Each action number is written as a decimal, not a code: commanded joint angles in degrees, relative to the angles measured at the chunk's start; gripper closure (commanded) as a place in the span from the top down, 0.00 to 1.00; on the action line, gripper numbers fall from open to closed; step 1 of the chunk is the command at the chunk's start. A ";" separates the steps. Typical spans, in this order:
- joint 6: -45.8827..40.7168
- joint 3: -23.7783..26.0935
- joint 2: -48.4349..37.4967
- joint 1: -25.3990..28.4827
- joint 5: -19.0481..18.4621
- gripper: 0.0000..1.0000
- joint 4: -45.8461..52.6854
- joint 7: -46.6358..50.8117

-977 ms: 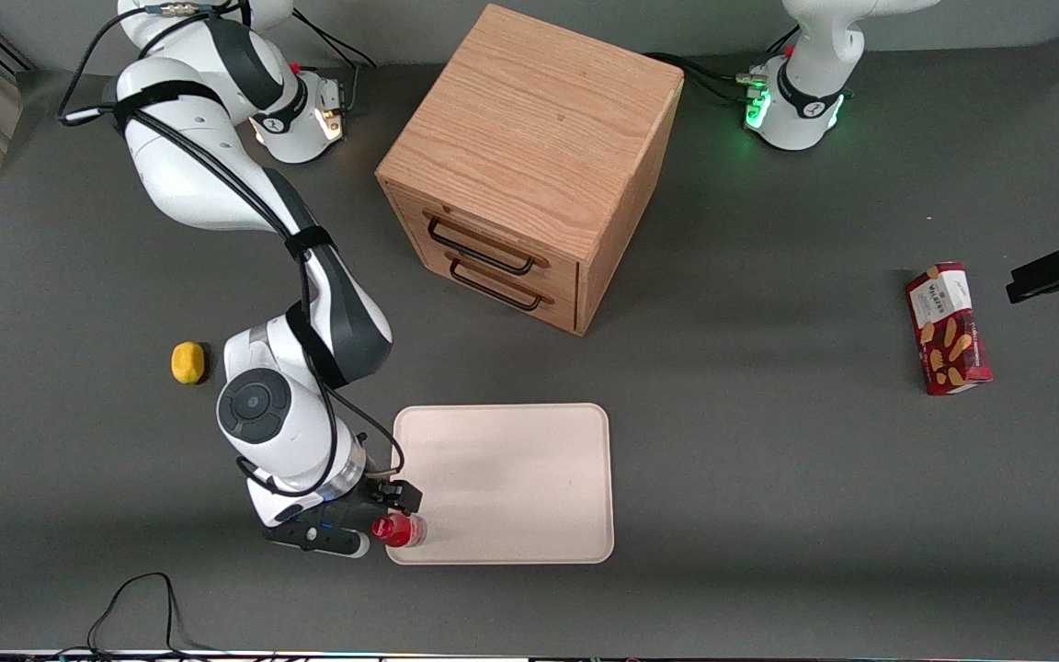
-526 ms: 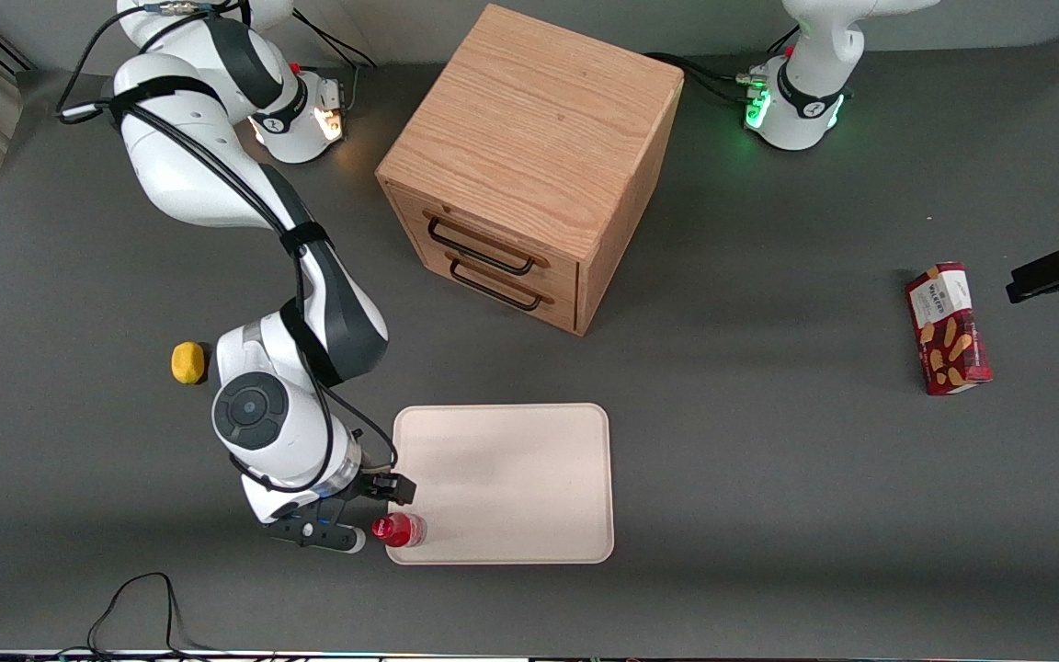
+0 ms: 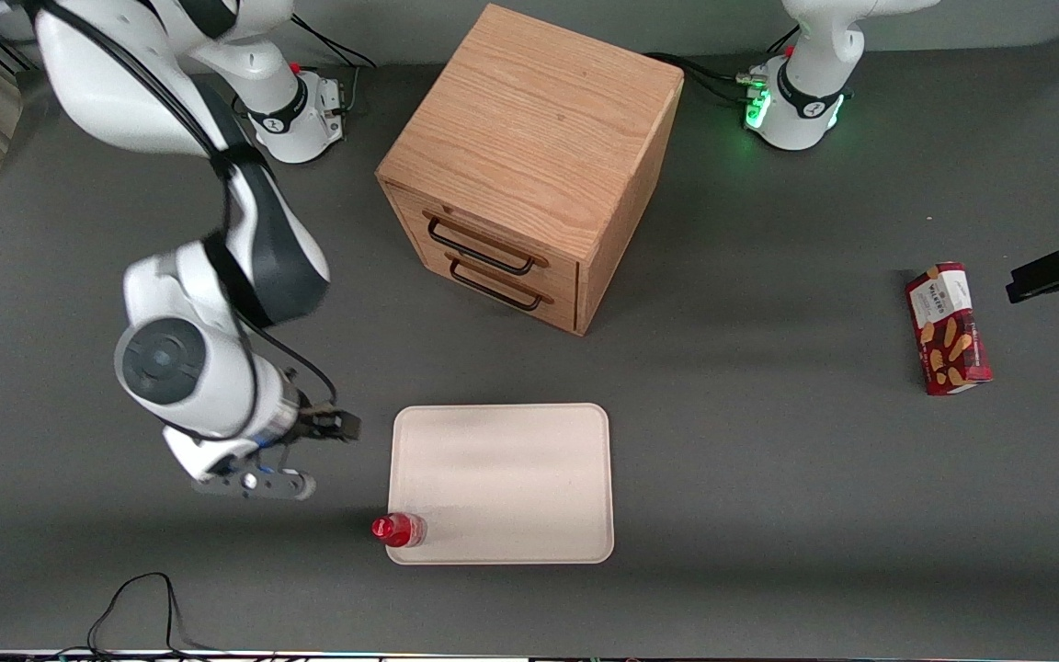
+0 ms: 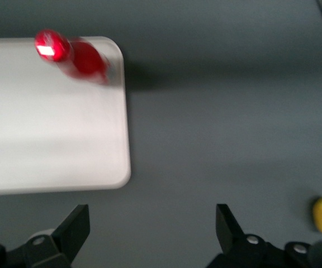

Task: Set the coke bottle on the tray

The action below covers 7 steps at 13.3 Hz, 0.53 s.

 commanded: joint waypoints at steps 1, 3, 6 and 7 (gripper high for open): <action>1.56 -0.25 -17.18 -3.46 2.00 1.00 -20.72 -6.80; 0.86 -2.69 -25.88 -5.05 4.00 1.00 -27.50 -14.60; -7.55 -9.72 -32.67 -4.62 5.78 1.00 -27.97 -27.87; -8.89 -10.87 -34.43 -4.44 5.78 1.00 -27.62 -28.43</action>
